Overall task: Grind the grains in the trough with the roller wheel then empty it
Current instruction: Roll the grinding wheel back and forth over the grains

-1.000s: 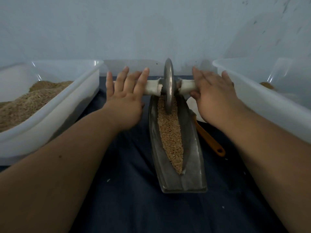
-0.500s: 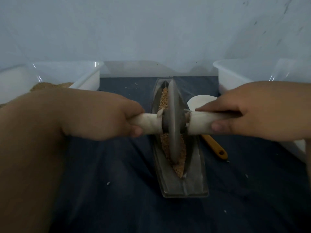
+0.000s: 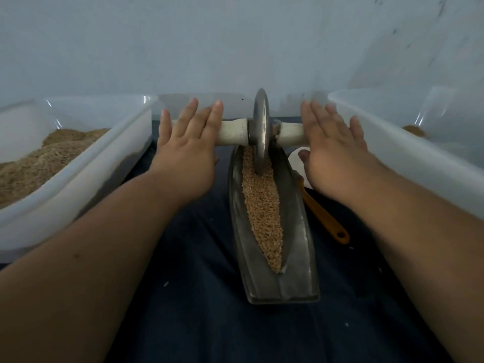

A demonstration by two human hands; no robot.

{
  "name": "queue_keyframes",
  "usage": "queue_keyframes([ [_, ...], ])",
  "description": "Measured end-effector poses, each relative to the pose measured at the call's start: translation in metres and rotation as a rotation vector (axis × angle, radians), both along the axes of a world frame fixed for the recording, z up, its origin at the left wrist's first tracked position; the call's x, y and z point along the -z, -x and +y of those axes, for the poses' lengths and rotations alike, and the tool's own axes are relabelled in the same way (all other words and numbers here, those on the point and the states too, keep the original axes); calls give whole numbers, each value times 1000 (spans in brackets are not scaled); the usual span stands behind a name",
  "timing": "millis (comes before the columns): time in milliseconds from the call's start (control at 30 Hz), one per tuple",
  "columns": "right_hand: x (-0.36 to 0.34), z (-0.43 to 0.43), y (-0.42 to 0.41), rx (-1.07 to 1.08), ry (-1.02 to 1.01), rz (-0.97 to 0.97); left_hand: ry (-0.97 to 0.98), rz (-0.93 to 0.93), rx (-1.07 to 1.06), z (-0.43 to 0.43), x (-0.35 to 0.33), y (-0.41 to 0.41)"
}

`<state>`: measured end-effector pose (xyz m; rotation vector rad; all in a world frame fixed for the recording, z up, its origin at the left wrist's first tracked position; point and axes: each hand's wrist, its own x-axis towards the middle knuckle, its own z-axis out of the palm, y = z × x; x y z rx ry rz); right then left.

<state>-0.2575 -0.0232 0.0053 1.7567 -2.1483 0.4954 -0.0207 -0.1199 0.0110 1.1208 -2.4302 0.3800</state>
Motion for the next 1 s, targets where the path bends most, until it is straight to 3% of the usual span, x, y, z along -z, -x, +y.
queue_keyframes([
  [233,-36,32,-16,-92,-91,96,-90,-154,48,16,-36,-15],
  [367,-64,64,-21,-170,-349,169,-216,-437,67,40,-61,-28],
  [467,-80,77,-19,-209,-504,68,-284,-524,62,55,-73,-36],
  [600,-72,68,-13,-222,-434,-29,-284,-516,45,56,-73,-33],
  [833,-7,10,0,-41,-55,63,-57,-158,-49,15,-20,5],
  [1000,1,-3,2,-24,30,51,17,-79,18,1,-8,4],
])
